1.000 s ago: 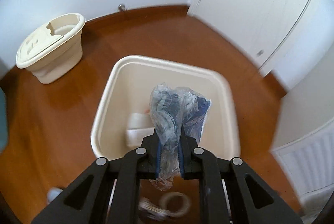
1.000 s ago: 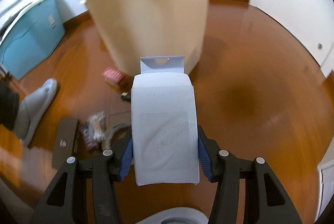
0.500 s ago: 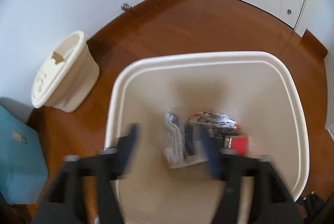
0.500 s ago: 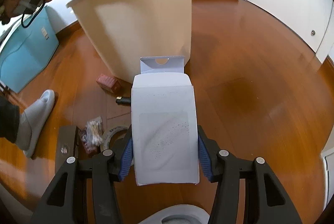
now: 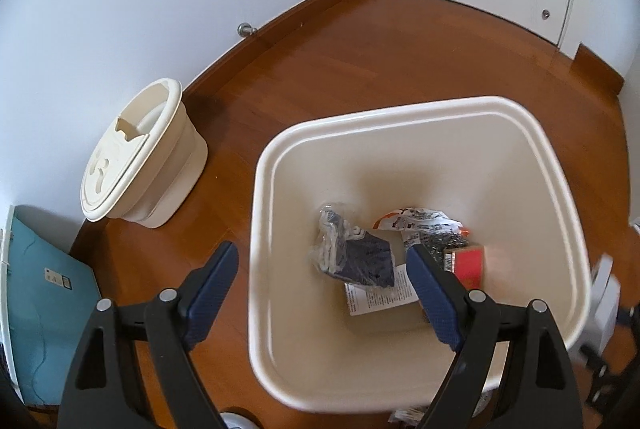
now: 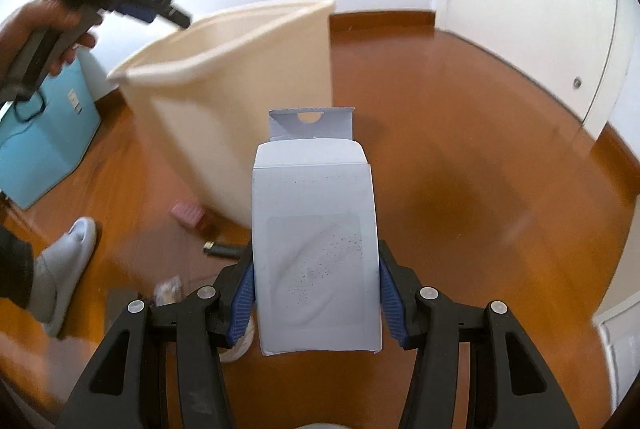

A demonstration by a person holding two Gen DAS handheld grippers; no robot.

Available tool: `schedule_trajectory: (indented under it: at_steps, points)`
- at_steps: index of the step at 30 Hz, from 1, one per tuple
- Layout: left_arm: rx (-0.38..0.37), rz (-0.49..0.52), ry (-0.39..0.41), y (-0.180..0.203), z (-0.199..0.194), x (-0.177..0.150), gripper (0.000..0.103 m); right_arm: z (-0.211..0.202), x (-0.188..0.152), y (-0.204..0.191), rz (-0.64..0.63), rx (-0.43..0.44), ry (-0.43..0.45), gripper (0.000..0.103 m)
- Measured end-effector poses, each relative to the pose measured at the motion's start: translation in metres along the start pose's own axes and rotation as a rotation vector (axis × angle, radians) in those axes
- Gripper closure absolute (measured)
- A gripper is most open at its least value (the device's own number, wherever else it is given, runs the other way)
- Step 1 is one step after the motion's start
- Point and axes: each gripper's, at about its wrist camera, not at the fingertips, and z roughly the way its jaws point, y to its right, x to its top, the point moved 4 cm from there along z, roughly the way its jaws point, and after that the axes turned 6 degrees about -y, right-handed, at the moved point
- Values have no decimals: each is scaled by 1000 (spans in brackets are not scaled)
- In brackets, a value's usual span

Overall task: Collect trash
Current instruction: 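Carry the white envelope over the wastebasket and open the right tool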

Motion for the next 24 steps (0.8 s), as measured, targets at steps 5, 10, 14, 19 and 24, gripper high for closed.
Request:
schedule_trajectory:
  at_steps: [5,10,14,19,24]
  points:
    - [-65,-90,101,-23,-55,-23,17,-43,49,19,9,-30,139,47]
    - [-109,-340,93,-55,-66,-80,17,-83,126,17,-6,19,300,47]
    - [-90,-489,58,-76,-58,-130,17,-78,176,-12,-84,47,310,46]
    - [-93,-563,-52,-79,-28,-167,17,-28,216,-51,-229,73,134,46]
    - [-97,-557,-147,-70,2,-193,17,43,226,-76,-354,26,-99,46]
